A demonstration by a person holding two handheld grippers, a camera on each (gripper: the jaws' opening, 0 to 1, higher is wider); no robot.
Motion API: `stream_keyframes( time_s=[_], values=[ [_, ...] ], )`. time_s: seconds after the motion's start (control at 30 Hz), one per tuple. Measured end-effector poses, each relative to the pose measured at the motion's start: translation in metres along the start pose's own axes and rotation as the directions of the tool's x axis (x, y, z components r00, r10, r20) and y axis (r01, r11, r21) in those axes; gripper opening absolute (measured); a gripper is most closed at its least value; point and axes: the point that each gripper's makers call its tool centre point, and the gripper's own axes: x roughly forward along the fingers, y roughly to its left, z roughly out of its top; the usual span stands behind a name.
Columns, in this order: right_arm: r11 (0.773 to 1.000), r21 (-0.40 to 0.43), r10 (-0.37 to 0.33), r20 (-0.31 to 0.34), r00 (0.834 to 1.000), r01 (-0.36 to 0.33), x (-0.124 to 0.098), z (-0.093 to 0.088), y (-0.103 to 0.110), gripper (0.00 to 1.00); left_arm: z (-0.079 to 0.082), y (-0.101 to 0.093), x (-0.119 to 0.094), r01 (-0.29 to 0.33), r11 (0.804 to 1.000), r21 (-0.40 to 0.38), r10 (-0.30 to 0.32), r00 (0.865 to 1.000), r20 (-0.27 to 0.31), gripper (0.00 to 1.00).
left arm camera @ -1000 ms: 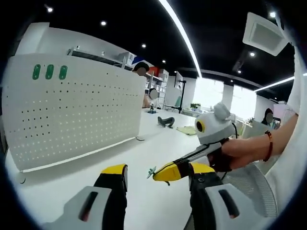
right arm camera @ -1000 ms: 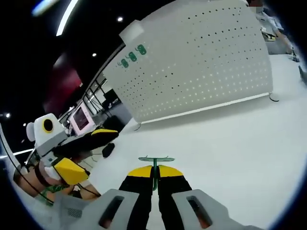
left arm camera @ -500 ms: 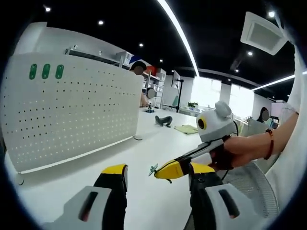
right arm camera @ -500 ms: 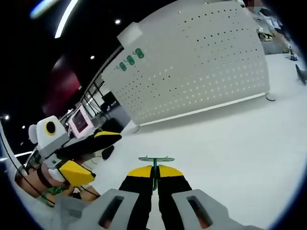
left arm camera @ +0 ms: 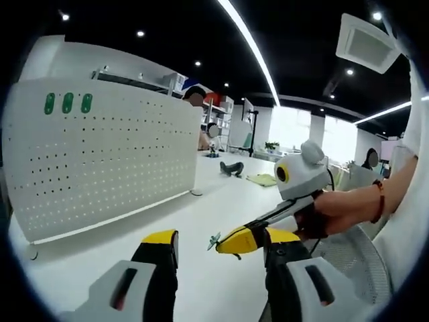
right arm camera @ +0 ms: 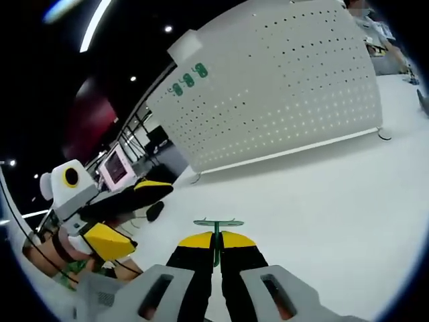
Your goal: Insert the hook assembly into the mounting plate slot until the hook locks in place.
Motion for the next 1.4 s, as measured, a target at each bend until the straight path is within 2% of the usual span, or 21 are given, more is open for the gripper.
stream_keyframes(
  time_s=[0.67,0.97,1.4],
  values=[
    [0.999,0.018,0.045,0.044,0.998,-0.046,0.000,0.004,0.013,0.02,0.004,-0.005,-0.002,0.000,0.999,0.034,0.000,1.000,-0.014,0.51],
    [0.995,0.054,0.077,0.059,0.995,-0.080,-0.002,0.006,0.019,0.02,0.003,-0.011,-0.004,0.011,0.998,0.055,-0.010,1.000,-0.023,0.49],
    [0.983,0.090,0.159,0.048,0.986,-0.163,-0.001,0.003,0.035,0.02,0.000,-0.012,-0.006,0.007,0.998,0.070,-0.004,0.999,-0.036,0.37]
  ],
)
